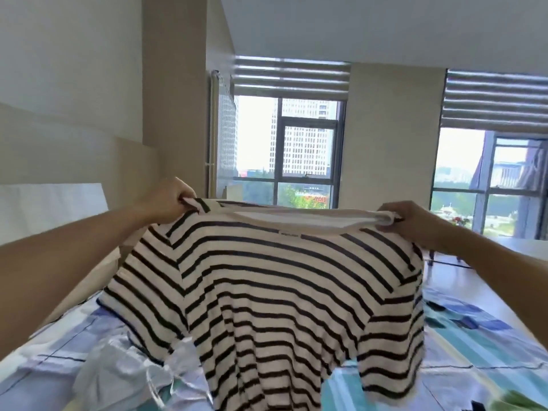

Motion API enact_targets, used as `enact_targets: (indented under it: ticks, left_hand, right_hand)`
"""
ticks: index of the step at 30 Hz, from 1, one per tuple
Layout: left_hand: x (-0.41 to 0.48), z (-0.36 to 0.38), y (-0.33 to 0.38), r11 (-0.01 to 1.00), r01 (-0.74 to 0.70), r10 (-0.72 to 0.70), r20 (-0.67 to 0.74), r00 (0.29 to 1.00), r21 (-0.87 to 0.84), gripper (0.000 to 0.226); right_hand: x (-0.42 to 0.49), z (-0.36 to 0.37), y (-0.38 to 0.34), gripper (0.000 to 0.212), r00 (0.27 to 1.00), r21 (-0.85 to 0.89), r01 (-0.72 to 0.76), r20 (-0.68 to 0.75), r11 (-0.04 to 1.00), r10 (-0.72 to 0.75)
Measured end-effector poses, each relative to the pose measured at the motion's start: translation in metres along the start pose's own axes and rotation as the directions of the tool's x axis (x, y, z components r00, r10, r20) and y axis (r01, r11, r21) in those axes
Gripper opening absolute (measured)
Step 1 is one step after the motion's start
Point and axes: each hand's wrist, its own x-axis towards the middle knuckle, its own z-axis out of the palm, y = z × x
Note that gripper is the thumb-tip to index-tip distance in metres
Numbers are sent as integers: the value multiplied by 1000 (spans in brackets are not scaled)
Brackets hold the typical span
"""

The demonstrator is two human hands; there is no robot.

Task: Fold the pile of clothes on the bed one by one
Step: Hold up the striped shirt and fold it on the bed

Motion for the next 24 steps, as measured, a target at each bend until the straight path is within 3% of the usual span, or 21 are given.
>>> enact_targets:
  ticks: [3,5,7,10,14,17,20,24]
  left_hand:
    - [33,-53,30,995,73,-84,-207,975,-64,14]
    - [53,-97,57,984,92,-139,-340,930,-150,18]
    - [69,-140,81,978,67,-153,-461,874,-198,18]
    - [84,-202,104,981,40,-152,-617,772,-191,19]
    - [92,-261,110,994,-6,-71,-693,718,-108,20]
    - [83,-276,106,995,-98,91,-669,738,28,22]
    - [60,-260,98,972,-212,231,-527,818,98,17]
    - [20,-190,69,964,-206,129,-384,914,-168,11]
  right_hand:
    - [35,-41,-37,36,921,-79,41,-384,996,-68]
    - [55,-76,-73,30,834,-115,63,-540,991,-115]
    - [67,-109,-111,22,737,-183,74,-652,980,-177]
    - [70,-154,-161,28,586,-254,77,-771,964,-250]
    - [60,-192,-200,21,516,-309,27,-810,951,-278]
    - [52,-199,-202,19,530,-312,12,-804,950,-271]
    - [47,-184,-186,14,606,-275,55,-755,960,-251]
    - [27,-126,-152,15,811,-133,173,-543,976,-218]
